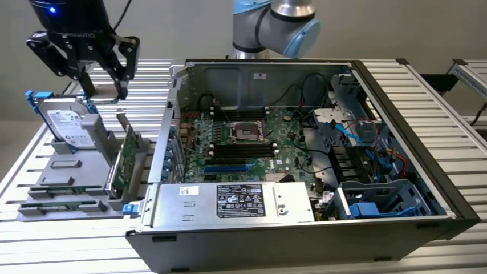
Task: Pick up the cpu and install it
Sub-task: 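Pick up the cpu and move it towards the insertion slot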
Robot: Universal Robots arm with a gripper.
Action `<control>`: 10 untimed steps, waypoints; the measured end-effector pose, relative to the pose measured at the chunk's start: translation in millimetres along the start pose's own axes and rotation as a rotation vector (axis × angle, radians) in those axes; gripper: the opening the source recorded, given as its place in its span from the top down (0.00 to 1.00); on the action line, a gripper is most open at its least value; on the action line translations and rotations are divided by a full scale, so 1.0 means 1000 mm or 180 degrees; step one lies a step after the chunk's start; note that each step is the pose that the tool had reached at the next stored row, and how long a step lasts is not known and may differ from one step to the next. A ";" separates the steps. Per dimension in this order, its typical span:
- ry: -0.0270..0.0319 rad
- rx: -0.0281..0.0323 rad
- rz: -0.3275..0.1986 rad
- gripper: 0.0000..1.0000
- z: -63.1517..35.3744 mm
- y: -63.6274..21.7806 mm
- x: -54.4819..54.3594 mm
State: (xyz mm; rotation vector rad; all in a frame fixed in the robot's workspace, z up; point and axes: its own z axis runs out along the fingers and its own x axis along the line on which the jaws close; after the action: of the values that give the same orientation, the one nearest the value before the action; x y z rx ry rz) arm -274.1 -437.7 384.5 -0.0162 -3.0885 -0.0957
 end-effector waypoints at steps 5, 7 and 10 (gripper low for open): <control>0.0000 0.0001 0.0000 0.45 -0.0004 0.0055 -0.023; 0.0000 0.0001 0.0000 0.45 -0.0005 0.0076 -0.032; 0.0000 0.0001 0.0001 0.45 -0.0008 0.0107 -0.045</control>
State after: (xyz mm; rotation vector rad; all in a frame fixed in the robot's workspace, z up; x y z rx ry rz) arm -228.6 -427.5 383.6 -0.0165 -3.0885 -0.0952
